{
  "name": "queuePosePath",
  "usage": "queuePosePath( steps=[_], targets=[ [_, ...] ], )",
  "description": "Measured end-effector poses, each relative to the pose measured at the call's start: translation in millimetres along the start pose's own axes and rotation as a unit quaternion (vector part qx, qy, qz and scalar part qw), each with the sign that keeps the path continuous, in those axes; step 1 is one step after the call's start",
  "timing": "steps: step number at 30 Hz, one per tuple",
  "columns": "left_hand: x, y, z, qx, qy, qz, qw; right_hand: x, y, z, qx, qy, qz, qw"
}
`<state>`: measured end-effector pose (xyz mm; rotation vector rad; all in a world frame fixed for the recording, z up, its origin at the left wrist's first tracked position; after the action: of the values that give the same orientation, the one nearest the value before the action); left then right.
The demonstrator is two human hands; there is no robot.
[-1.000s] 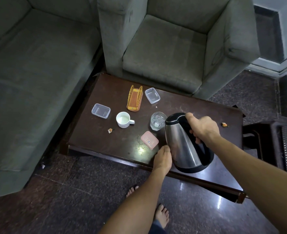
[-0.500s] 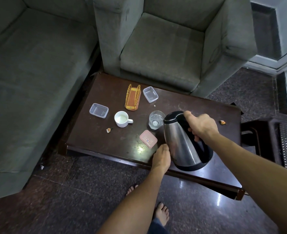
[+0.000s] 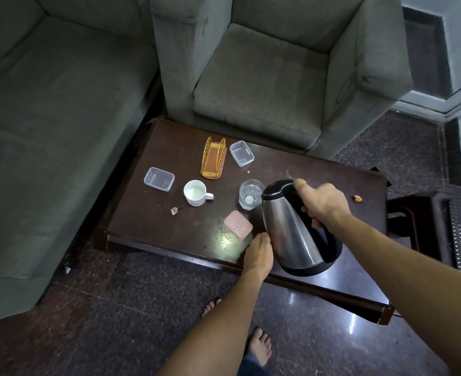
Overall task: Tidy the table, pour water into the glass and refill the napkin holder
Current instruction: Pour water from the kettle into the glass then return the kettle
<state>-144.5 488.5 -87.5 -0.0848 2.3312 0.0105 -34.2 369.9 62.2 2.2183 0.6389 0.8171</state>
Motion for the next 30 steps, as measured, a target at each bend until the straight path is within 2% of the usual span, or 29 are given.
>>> queuePosePath(
  steps=[30],
  targets=[
    [2.3,4.7,1.7,-0.002,-0.007,0.013,1.0,3.1,-3.0,-5.4,-0.003,-0.011,0.001,1.0]
  ],
)
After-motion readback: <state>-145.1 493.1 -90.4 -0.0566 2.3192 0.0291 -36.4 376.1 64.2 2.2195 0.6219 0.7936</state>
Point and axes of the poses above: each hand's wrist, its own z-axis towards the middle knuckle, its own y-axis out of the back of the hand, x = y × z, the point moved 4 cm from there along z, towards the middle knuckle, and after that the axes turned 9 degrees about -y, right-handed, at the moved point
